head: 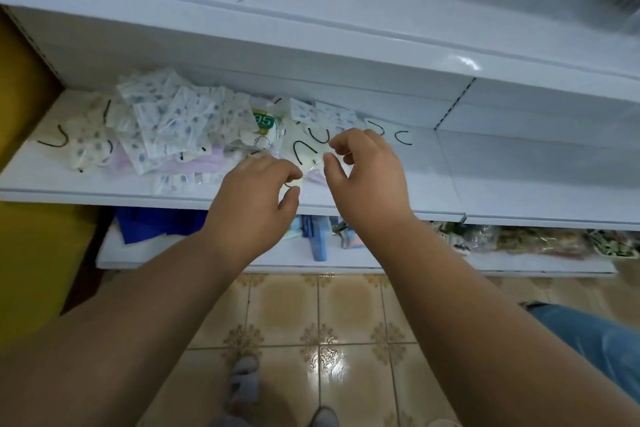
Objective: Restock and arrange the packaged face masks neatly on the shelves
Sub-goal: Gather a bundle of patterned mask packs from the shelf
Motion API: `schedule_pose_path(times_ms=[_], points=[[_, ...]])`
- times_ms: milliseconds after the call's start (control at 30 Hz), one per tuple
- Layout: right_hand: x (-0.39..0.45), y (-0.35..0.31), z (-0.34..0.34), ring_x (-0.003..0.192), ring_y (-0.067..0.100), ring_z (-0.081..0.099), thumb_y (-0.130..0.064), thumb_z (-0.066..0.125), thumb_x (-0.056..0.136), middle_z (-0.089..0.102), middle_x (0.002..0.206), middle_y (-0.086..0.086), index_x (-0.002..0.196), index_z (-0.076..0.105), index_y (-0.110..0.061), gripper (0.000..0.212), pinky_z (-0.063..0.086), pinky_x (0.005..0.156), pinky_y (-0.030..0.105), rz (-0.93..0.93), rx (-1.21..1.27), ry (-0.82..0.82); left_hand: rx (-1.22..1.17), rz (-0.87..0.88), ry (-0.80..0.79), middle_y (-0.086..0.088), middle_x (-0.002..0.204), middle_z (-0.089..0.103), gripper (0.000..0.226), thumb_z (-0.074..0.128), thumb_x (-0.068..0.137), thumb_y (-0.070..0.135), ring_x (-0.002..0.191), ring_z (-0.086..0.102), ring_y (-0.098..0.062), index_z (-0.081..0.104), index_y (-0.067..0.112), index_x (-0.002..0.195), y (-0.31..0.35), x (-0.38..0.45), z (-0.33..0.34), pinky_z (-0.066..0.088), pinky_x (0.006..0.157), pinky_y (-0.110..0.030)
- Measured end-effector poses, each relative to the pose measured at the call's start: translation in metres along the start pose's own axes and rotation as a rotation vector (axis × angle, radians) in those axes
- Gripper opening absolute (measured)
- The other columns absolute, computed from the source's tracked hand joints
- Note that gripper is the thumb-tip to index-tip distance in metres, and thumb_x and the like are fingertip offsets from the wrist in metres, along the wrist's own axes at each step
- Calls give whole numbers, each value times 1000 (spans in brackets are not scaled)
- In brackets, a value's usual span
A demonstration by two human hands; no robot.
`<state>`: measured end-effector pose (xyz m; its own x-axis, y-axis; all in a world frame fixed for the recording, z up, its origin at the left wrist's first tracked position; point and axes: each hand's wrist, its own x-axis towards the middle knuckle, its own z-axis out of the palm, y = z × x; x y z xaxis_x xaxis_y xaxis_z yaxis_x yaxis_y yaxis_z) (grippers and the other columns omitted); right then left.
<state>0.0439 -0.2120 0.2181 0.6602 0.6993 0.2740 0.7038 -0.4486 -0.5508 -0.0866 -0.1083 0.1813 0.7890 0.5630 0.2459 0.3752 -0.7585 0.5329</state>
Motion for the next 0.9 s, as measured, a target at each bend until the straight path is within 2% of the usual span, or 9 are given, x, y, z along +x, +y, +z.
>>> schedule_pose_path(times_ms=[233, 400, 467, 567, 667, 733, 767, 833, 900], points=[[61, 70, 79, 100, 18, 57, -24, 61, 94, 60, 114, 1, 113, 65, -17, 21, 39, 77, 26, 117, -15, -91, 1, -55, -102, 2, 111, 68, 25, 60, 95, 22, 106, 58, -23, 67, 19, 119, -57, 59, 67, 44, 92, -36], [132, 150, 157, 126, 25, 50, -32, 61, 95, 46, 141, 5, 128, 61, -25, 34, 41, 98, 28, 147, -101, -256, 51, -27, -94, -4, 100, 68, 22, 64, 90, 19, 94, 60, -30, 69, 14, 111, -94, 103, 134, 51, 84, -44], [157, 176, 185, 137, 27, 42, -37, 57, 97, 32, 153, 8, 136, 56, -31, 39, 37, 111, 34, 141, -179, -364, 20, -33, -69, -5, 97, 68, 22, 62, 90, 20, 90, 61, -29, 69, 12, 109, -107, 118, 153, 49, 80, -38], [192, 203, 220, 145, 28, 31, -40, 50, 100, 13, 164, 8, 142, 48, -39, 43, 32, 116, 41, 141, -223, -494, -56, -101, -84, -2, 104, 68, 23, 66, 91, 18, 97, 61, -22, 68, 13, 114, -122, 137, 172, 39, 82, -23], [223, 223, 242, 140, 31, 38, -38, 58, 97, 29, 158, 7, 137, 49, -28, 42, 36, 108, 35, 104, -156, -447, -231, -337, -132, 6, 113, 63, 24, 63, 95, 22, 99, 58, -9, 64, 22, 119, -133, 157, 184, 37, 75, -10], [240, 233, 252, 128, 29, 49, -41, 68, 89, 46, 144, 7, 136, 42, -18, 58, 40, 99, 33, 162, -84, -340, -398, -491, -123, 10, 113, 61, 18, 61, 97, 23, 90, 58, -3, 61, 26, 115, -137, 170, 192, 37, 64, -2], [248, 238, 256, 129, 29, 48, -46, 72, 85, 46, 144, 7, 141, 37, -16, 72, 42, 101, 38, 192, -97, -318, -460, -525, -113, 10, 112, 61, 17, 60, 98, 22, 87, 58, -2, 61, 26, 114, -136, 175, 196, 39, 63, -3], [261, 246, 263, 140, 29, 38, -58, 74, 78, 37, 155, 7, 153, 20, -19, 101, 38, 110, 48, 211, -183, -376, -544, -541, -109, 9, 114, 61, 20, 59, 97, 18, 89, 58, -5, 61, 24, 116, -134, 180, 208, 44, 74, -12], [269, 249, 272, 141, 32, 38, -65, 71, 77, 38, 155, 9, 156, 16, -24, 104, 38, 111, 49, 209, -260, -465, -569, -535, -116, 8, 120, 61, 22, 60, 96, 18, 101, 58, -7, 60, 26, 116, -134, 180, 219, 45, 89, -21]])
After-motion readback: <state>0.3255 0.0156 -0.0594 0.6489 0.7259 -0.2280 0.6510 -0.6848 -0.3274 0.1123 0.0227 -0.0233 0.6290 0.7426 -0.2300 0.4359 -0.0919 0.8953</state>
